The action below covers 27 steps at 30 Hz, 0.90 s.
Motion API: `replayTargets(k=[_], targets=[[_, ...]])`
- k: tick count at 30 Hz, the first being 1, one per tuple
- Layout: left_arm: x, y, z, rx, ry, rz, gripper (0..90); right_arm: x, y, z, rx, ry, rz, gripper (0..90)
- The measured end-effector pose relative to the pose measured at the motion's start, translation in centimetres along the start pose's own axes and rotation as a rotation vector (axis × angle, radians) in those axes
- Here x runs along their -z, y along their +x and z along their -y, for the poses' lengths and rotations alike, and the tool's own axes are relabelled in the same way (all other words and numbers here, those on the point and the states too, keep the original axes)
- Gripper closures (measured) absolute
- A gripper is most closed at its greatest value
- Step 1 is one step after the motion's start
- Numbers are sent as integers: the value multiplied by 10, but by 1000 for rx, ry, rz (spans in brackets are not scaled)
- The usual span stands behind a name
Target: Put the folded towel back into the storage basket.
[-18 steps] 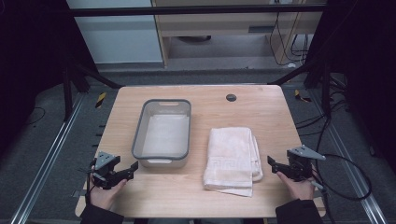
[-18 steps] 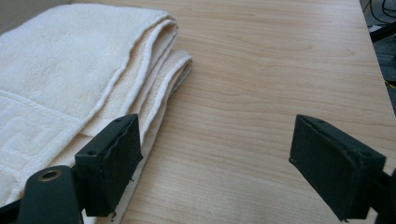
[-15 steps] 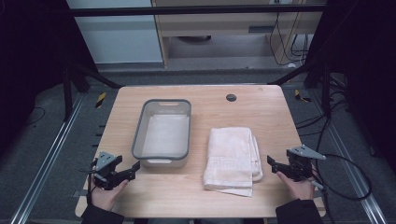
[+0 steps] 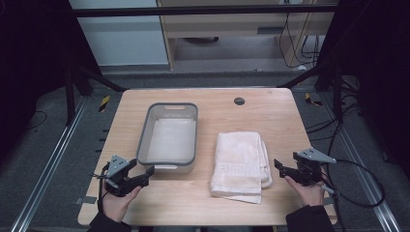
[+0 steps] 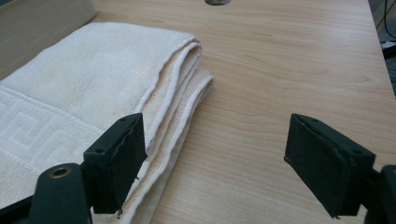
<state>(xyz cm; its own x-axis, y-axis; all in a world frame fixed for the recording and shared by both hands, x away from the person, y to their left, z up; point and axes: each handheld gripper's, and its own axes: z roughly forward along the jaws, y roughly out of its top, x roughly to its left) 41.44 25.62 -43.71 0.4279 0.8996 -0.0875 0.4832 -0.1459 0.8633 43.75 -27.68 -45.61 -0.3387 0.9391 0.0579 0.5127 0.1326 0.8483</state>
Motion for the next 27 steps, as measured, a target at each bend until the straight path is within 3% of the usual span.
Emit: replayTargets(k=[7,17,27], targets=[[-6,-18,-14,-45,-15,22,267,1,2,-11,17,-9,-16,198],[-17,-47,-40,-71,-63,80,279,4,3,-26,21,-36,-26,154],[-36,-78,-50,-105,-60,130,289,0,4,-36,30,-46,-39,145]])
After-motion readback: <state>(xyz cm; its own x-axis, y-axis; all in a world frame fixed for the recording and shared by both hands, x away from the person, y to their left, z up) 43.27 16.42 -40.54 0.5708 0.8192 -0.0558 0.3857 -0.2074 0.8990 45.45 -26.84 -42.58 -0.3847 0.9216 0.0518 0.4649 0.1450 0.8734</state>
